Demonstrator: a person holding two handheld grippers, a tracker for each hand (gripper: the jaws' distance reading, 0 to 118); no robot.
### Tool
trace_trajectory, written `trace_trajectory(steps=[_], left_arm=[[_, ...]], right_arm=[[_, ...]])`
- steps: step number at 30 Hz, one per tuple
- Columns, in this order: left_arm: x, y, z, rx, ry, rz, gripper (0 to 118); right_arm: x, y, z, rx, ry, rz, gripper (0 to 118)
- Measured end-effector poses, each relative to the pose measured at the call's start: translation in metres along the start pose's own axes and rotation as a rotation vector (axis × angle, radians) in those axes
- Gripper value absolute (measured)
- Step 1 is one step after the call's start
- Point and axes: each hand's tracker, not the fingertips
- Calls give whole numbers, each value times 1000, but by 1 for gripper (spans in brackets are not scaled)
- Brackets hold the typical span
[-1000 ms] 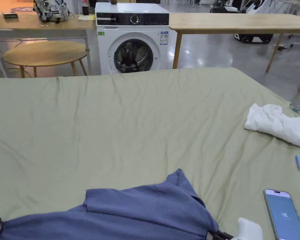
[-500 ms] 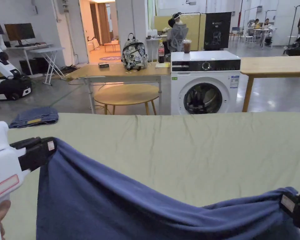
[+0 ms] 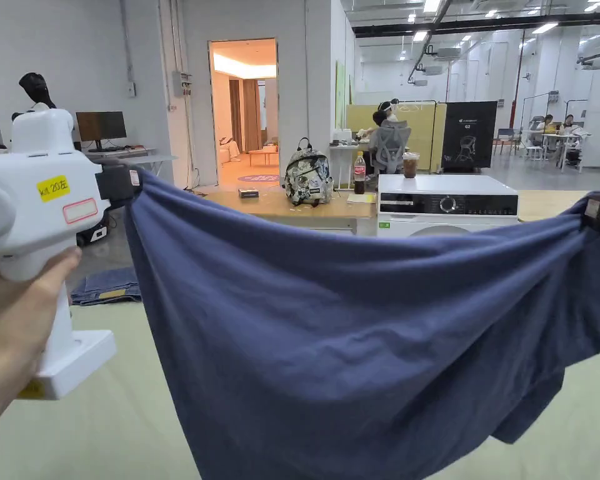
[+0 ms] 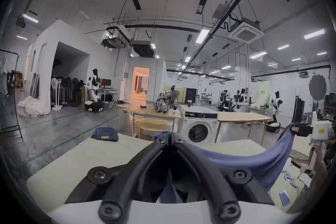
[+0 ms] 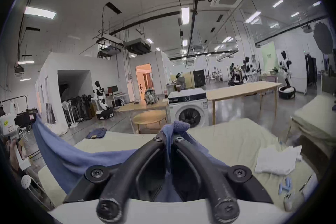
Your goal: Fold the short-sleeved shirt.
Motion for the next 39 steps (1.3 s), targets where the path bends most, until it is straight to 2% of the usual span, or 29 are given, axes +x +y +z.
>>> trace_trajectory(steps=[4,6,8,10,13,16,20,23,27,31,32,33,34,35,36,37,39], left_arm=[[-2,4,-42,-19,34,-8,0],[13,4,-47,-21,41,-13,0],[11,4,-65,-19,42,5,0],[9,3,-85,-28,40,36,0],[16,-9,-100,-40,37,20,0],[20,-32,-115,-86,46,-25,0],[15,-84,-124,-197,38,3,0],[12,-133,-117,-299,21,82,0],[8,-183,-71,-324,-49,159,0],[6,-243,-2,-384,-17,162,0],[3,-260,14,-408,12,239,0],[2,-279,39,-424,-17,304,0],[6,-297,58,-471,-37,318,0],[10,-313,79,-479,44,280,0],[4,-335,94,-500,63,276,0],[2,-353,108,-562,30,310,0],[-2,-379,137,-568,90,405,0]], right_arm=[[2,15,-40,69,-29,21,3],[2,19,-62,55,-76,86,3],[3,20,-83,34,-89,98,3],[9,22,-102,26,-101,76,3],[9,18,-122,4,-129,80,3],[9,1,-134,-22,-136,86,3],[20,-42,-138,-97,-132,90,3],[31,-86,-136,-187,-141,108,3],[48,-140,-98,-210,-134,49,3],[68,-206,-27,-261,-130,3,3],[74,-225,-10,-295,-135,-31,3],[81,-246,10,-322,-136,-63,3],[86,-269,30,-345,-154,-102,3],[91,-290,50,-375,-134,-142,3],[97,-314,72,-397,-131,-168,3],[98,-336,91,-426,-181,-182,3],[101,-366,125,-481,-184,-191,3]])
